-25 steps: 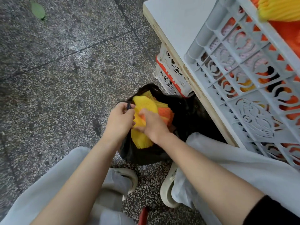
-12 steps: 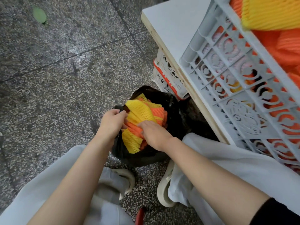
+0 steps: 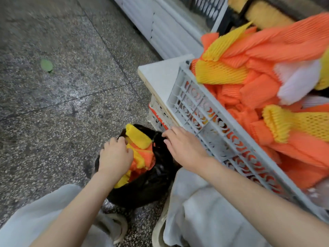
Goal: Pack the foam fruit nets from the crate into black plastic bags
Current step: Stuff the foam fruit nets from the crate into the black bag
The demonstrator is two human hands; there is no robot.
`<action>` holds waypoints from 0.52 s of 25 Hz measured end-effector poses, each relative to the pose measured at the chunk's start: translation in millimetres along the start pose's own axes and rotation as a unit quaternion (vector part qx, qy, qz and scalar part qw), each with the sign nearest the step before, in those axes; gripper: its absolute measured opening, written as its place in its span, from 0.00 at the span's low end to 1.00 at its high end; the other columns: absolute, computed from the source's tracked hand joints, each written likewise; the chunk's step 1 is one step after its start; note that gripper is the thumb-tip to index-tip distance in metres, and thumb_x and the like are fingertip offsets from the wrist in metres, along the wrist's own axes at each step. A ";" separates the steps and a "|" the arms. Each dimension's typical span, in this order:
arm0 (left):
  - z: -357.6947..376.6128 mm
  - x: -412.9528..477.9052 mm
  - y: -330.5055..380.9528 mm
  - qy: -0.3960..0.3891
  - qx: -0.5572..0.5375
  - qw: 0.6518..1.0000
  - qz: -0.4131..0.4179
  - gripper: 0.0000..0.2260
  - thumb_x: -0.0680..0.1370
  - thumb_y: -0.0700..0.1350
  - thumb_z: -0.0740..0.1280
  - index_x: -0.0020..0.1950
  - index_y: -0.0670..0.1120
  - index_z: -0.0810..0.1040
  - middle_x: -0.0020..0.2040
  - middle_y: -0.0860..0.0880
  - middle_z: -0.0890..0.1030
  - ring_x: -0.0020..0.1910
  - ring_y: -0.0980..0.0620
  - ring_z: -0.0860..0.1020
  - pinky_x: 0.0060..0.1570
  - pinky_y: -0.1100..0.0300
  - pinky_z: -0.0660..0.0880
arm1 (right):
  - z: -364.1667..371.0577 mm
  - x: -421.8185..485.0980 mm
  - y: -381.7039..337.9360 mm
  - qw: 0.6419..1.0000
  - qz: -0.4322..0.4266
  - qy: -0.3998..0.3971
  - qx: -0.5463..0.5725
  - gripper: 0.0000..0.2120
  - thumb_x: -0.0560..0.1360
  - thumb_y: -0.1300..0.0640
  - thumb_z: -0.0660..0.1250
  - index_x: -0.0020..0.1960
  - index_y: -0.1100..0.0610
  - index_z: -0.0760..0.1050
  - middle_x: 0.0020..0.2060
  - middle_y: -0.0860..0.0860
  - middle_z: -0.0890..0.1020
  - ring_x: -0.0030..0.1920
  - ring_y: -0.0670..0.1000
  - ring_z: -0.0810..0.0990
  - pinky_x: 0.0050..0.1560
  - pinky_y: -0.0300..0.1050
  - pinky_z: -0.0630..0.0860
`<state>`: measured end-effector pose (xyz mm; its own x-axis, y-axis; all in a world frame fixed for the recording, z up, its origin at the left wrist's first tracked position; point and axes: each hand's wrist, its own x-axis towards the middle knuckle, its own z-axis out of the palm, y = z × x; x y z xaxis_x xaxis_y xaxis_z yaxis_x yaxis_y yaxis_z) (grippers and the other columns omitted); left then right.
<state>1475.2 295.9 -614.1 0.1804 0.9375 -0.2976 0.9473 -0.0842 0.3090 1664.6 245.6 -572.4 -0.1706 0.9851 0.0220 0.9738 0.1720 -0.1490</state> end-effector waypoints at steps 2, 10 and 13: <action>-15.6 -9.3 33.6 0.057 -0.007 0.996 0.073 0.14 0.77 0.47 0.60 0.61 0.44 0.73 0.58 0.42 0.73 0.59 0.40 0.70 0.57 0.48 0.68 | -36.5 -15.2 8.5 0.998 0.006 0.061 -0.028 0.13 0.78 0.55 0.55 0.55 0.57 0.75 0.49 0.54 0.78 0.51 0.56 0.77 0.51 0.51 0.75; -52.1 -55.4 201.0 0.111 -0.180 0.913 0.350 0.17 0.79 0.47 0.61 0.67 0.46 0.69 0.62 0.45 0.71 0.62 0.45 0.69 0.61 0.52 0.66 | -148.0 -111.5 110.4 0.957 0.160 0.230 -0.081 0.18 0.70 0.59 0.66 0.59 0.62 0.70 0.52 0.59 0.76 0.54 0.61 0.75 0.57 0.47 0.65; -45.9 -53.5 245.9 0.091 -0.165 0.911 0.367 0.23 0.79 0.47 0.61 0.73 0.46 0.62 0.71 0.44 0.64 0.70 0.45 0.63 0.67 0.52 0.63 | -160.2 -119.8 147.0 0.934 0.247 0.251 -0.065 0.26 0.71 0.59 0.70 0.66 0.65 0.66 0.60 0.63 0.72 0.62 0.64 0.70 0.63 0.50 0.63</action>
<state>1686.3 240.5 -480.7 0.6581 0.7122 0.2442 0.4524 -0.6333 0.6280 1852.3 153.5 -438.5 0.3638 0.8163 0.4487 0.9308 -0.3366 -0.1424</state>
